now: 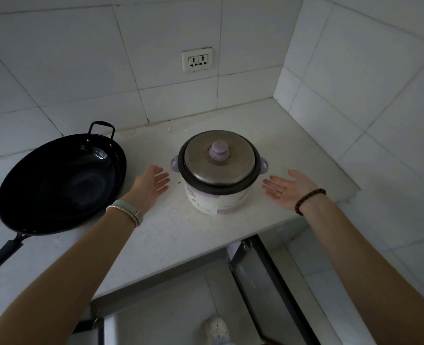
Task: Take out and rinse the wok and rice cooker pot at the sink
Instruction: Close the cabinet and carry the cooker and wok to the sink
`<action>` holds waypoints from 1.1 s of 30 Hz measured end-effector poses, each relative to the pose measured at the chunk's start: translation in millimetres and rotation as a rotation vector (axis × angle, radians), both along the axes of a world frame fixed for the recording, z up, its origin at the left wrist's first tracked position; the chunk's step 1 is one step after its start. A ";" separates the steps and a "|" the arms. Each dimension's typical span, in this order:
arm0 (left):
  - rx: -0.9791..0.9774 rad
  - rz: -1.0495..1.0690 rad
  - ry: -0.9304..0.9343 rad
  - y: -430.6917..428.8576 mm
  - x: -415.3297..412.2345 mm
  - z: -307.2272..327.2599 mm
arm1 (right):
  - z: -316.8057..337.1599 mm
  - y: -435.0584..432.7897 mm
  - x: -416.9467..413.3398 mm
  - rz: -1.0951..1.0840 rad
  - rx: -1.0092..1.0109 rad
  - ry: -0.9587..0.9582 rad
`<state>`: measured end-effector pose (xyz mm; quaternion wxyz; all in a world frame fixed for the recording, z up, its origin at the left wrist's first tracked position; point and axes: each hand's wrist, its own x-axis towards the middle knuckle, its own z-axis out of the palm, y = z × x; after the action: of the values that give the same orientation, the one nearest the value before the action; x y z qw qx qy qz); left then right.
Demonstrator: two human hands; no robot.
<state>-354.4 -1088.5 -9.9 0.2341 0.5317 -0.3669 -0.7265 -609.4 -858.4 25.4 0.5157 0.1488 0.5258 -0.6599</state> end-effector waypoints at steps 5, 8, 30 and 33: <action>-0.276 -0.005 -0.056 59.8 54.2 -10.2 | -16.5 46.0 40.6 0.067 -0.045 0.053; -0.422 -0.056 -0.128 102.2 86.9 -15.2 | -24.9 77.2 74.7 0.128 -0.084 0.102; -1.264 -0.631 -0.713 316.4 138.6 -76.1 | -126.8 255.6 163.8 0.720 0.504 1.496; -1.243 -0.659 -0.738 347.7 127.2 -87.4 | -142.7 281.5 149.0 0.765 0.594 1.319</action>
<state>-227.1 -740.8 -97.3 0.1242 0.3740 -0.8976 -0.1974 -460.4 -576.9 -117.3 0.2290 -0.3295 0.8883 -0.2233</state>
